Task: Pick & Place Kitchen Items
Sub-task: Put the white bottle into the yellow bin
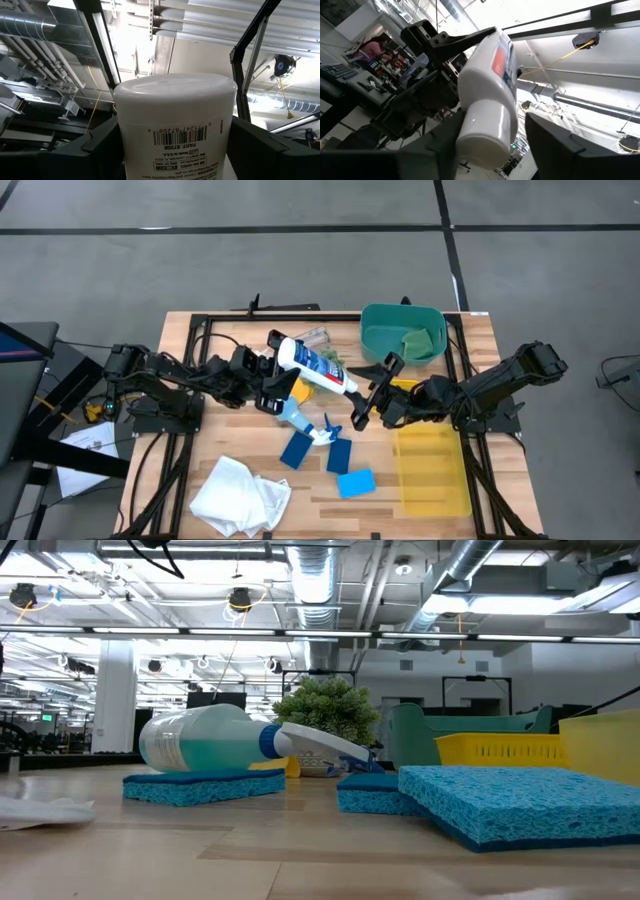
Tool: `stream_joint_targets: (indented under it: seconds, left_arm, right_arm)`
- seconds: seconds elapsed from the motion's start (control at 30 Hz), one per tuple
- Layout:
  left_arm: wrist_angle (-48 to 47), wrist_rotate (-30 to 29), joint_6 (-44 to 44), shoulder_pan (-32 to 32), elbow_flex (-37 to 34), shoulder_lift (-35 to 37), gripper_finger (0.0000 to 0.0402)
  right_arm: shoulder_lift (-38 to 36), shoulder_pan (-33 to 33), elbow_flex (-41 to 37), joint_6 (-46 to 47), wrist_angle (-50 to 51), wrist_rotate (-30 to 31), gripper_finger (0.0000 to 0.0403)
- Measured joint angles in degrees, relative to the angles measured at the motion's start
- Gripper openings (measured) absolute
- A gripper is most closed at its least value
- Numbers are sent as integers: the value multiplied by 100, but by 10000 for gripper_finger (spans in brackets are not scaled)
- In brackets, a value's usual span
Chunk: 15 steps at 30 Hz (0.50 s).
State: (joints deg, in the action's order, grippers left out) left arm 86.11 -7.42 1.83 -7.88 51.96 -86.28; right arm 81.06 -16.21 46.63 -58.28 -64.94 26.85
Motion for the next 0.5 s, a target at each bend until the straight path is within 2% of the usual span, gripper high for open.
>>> stream_joint_targets:
  seconds: [0.2, 0.3, 0.4, 0.5]
  left_arm:
    - [31, -15, -31, 0, -7, 0, 280]
    - [29, -8, -31, 0, -7, 2, 280]
    - [22, -1, -28, 0, -7, 2, 281]
    - [4, 32, 8, -1, -7, 2, 281]
  right_arm:
    - [-16, -11, 9, -36, -68, 68, 130]
    - [-17, -11, 13, -24, -65, 69, 110]
    - [-17, -18, 13, -22, -49, 66, 113]
    - [-15, -65, 13, -17, -25, 46, 147]
